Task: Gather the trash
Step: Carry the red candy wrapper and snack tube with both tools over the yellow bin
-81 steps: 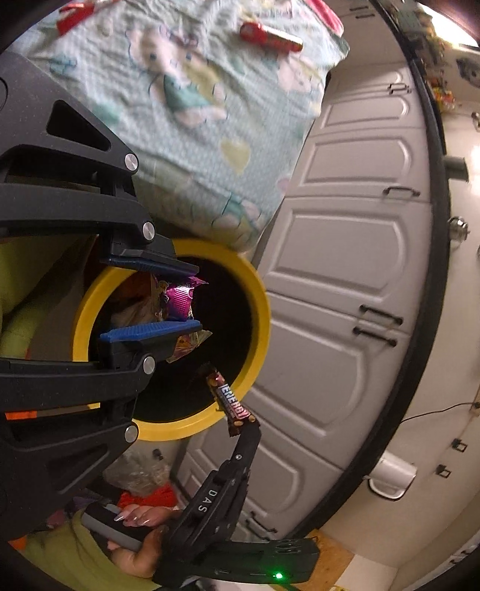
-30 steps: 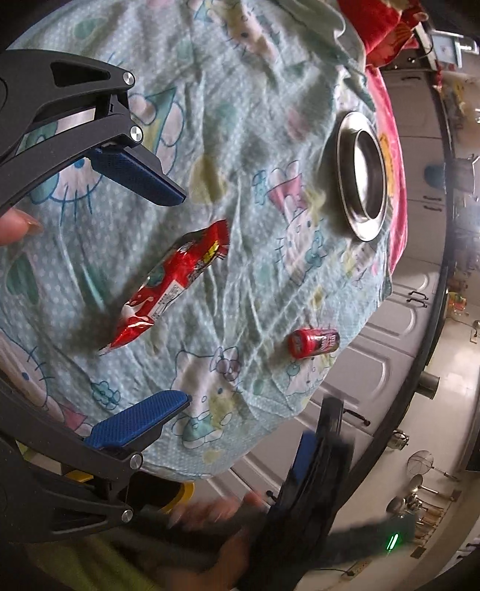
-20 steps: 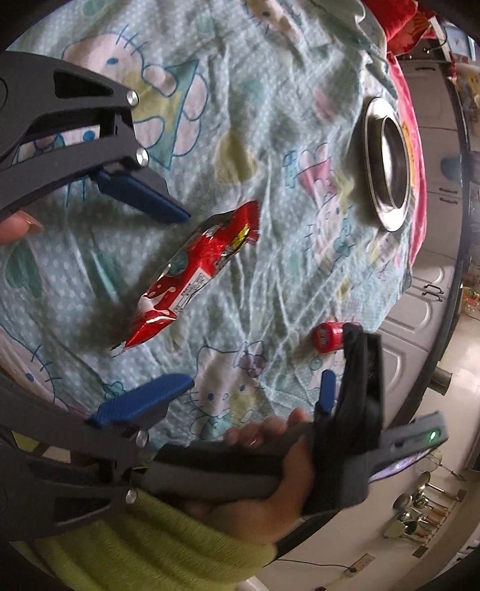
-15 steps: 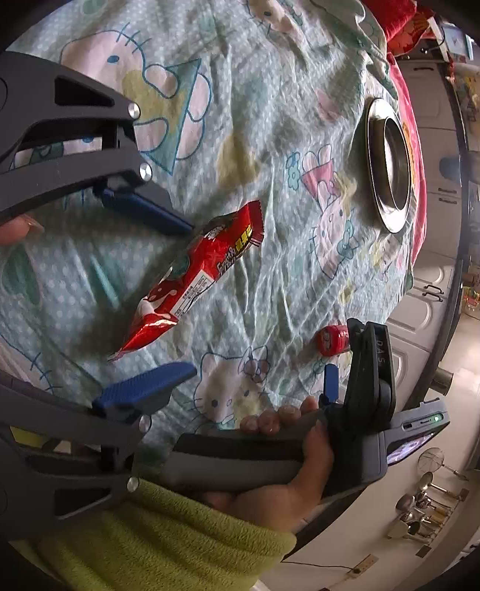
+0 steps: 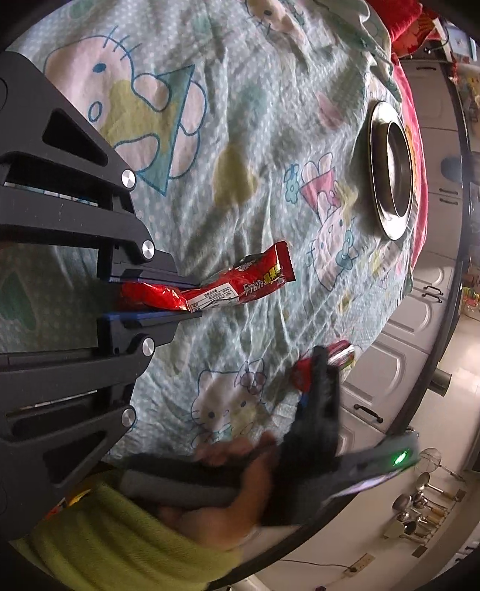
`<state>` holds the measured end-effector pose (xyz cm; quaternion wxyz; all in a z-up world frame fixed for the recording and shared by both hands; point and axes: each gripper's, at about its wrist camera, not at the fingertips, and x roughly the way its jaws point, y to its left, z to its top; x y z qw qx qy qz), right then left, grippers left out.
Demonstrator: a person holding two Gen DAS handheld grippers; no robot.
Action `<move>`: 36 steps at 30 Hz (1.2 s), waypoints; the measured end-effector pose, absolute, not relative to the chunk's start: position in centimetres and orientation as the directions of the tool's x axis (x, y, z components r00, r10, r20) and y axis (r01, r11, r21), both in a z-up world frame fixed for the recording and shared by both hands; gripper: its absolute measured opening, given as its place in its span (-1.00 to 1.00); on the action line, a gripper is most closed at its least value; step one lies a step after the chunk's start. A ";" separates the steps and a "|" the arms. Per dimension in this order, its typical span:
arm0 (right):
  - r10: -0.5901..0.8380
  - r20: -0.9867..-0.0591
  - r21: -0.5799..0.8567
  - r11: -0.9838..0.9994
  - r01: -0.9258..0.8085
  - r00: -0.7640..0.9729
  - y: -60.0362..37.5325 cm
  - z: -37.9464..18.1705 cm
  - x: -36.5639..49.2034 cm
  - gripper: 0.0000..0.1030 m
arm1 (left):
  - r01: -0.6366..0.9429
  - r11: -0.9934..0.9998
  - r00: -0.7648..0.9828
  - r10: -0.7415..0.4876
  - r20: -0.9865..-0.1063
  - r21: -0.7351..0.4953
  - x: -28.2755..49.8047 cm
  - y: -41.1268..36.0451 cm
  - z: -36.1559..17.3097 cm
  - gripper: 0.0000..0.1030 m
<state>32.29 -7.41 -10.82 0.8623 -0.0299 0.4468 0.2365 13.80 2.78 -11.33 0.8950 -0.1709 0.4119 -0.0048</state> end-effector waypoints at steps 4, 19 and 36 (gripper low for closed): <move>0.396 -0.782 0.157 0.873 -0.462 0.482 -9.5 -10.6 29.8 -0.38 | -0.107 0.943 0.671 -0.167 -0.723 -0.316 13.8 2.2 -10.9 -0.91; 0.436 -0.687 0.193 0.881 -0.432 0.581 -21.2 -5.3 21.6 -0.40 | 0.019 0.960 0.717 -0.208 -0.665 -0.279 14.2 -2.6 -7.2 -0.91; 0.332 -0.605 0.147 0.940 -0.307 0.724 -31.6 -2.0 14.7 -0.42 | 0.224 0.949 0.734 -0.314 -0.603 -0.221 14.6 -11.0 -2.9 -0.91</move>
